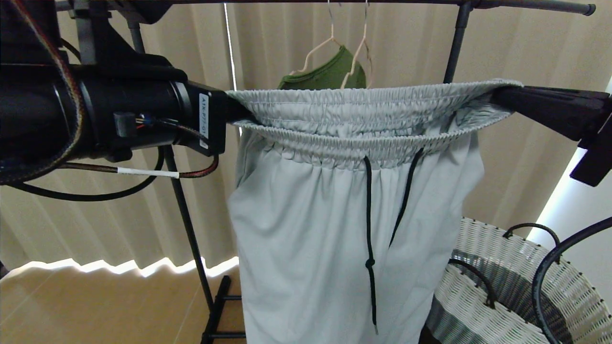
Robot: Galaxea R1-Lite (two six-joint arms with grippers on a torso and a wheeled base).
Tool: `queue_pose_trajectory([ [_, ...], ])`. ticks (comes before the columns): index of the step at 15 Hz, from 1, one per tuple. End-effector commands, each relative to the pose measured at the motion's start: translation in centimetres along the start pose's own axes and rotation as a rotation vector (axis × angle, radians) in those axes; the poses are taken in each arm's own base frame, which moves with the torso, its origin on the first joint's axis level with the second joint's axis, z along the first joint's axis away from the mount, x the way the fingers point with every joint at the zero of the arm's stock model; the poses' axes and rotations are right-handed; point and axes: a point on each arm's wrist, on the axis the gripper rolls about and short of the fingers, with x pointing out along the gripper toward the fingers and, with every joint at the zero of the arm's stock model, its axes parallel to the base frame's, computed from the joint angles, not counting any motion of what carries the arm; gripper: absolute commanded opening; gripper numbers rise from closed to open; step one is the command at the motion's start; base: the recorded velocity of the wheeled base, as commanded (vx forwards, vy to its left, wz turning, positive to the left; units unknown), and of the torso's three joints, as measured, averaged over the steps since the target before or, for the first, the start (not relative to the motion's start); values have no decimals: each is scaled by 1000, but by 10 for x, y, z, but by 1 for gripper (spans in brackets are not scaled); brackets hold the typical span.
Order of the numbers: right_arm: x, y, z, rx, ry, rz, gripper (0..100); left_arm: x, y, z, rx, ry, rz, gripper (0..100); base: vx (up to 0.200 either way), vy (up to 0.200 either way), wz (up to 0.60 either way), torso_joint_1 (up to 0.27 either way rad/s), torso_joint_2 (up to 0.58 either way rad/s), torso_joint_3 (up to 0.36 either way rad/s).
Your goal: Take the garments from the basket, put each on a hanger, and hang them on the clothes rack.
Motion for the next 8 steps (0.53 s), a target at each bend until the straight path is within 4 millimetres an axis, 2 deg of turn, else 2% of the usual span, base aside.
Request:
queue_pose_trajectory([
  [1,2,-1,-4,-1,16,-6,0,-9,1,-3,2,-1,2,0,0,0,0,0,0,0],
  [6,7,-5,-10,-7,45,-33,0,-5,1,-7,5,0,8,0,0,0,0,0,0,0],
  [8,-1,-12,-12,-12,44,-70,0,8,4,-7,-1,-19,27,0,0,0,0,0,0,0],
])
